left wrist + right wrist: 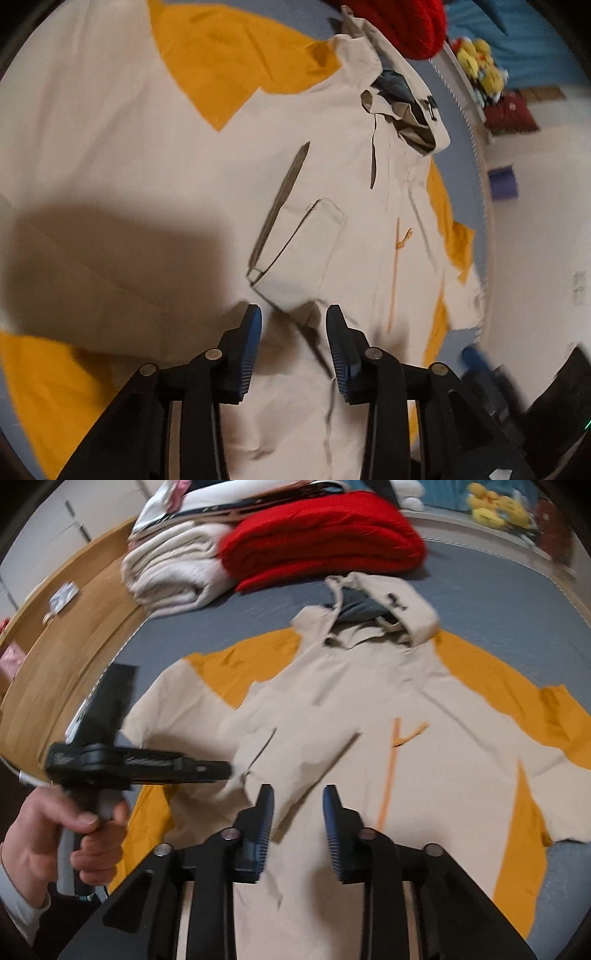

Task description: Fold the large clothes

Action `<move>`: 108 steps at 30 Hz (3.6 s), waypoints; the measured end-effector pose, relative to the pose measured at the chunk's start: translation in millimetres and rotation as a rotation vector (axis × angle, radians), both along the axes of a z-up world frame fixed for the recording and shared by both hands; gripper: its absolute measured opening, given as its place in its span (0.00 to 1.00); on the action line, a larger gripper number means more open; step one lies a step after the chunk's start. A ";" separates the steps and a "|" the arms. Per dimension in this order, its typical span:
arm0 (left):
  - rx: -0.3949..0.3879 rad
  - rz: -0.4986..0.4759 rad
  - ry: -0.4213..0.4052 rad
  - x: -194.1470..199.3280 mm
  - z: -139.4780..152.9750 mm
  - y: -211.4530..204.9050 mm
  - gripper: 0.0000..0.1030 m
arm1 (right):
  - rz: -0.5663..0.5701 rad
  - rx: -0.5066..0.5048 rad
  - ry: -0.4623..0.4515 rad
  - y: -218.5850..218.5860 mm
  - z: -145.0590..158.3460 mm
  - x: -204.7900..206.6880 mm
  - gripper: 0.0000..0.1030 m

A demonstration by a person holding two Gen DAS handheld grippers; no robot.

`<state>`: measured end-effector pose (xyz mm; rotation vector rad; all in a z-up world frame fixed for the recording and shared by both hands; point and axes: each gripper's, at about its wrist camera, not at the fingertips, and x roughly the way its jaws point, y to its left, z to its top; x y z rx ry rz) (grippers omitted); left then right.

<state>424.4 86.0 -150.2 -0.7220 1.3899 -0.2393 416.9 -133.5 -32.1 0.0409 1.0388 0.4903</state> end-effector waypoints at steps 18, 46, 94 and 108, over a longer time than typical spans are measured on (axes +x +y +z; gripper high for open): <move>-0.258 -0.134 -0.209 7.0 35.0 -35.1 0.00 | 0.101 -0.055 0.042 34.6 -39.9 0.6 0.34; 0.384 0.202 -0.421 -15.8 133.0 123.9 0.06 | 0.176 -0.413 -0.164 101.3 -84.8 -12.0 0.17; 0.429 0.086 -0.195 11.1 72.9 93.7 0.06 | -0.847 0.408 0.329 -187.8 -109.8 57.1 0.09; 0.475 -0.061 -0.002 8.2 0.1 66.5 0.10 | -1.022 0.079 0.235 -222.3 -67.5 49.2 0.27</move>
